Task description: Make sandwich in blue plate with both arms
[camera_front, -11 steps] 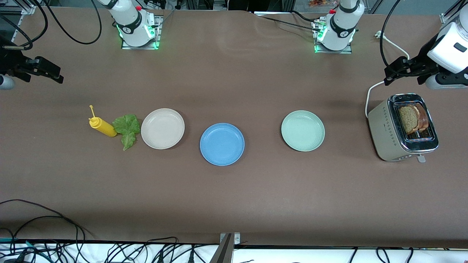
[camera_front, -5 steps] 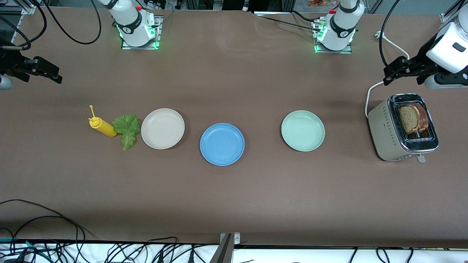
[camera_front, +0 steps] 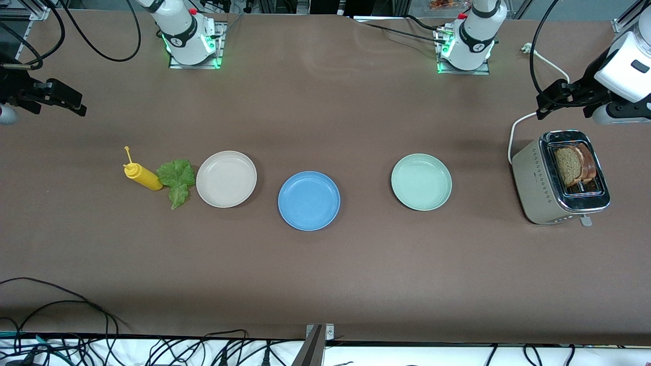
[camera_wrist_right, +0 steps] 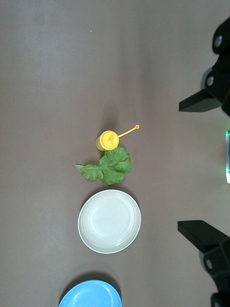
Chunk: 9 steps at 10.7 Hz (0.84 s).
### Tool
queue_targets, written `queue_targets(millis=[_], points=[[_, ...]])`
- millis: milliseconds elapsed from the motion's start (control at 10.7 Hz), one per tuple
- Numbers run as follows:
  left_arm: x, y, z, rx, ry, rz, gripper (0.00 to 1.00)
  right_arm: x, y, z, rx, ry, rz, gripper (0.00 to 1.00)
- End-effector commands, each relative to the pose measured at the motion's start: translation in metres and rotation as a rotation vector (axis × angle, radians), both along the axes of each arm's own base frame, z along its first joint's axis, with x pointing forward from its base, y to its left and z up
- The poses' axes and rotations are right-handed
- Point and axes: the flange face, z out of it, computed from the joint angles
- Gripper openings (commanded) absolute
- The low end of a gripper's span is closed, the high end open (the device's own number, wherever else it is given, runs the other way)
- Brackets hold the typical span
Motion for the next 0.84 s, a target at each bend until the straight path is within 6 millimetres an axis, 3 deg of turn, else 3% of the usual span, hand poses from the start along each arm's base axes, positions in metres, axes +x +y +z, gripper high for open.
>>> queue_targets(millis=[0, 747], points=[[0.004, 0.001, 0.006, 0.022, -0.015, 0.002, 1.00, -0.002, -0.002, 0.010, 0.014, -0.011, 0.002, 1.00], [0.004, 0.002, 0.006, 0.022, -0.015, 0.004, 1.00, -0.001, -0.008, 0.014, 0.015, -0.021, -0.015, 1.00]])
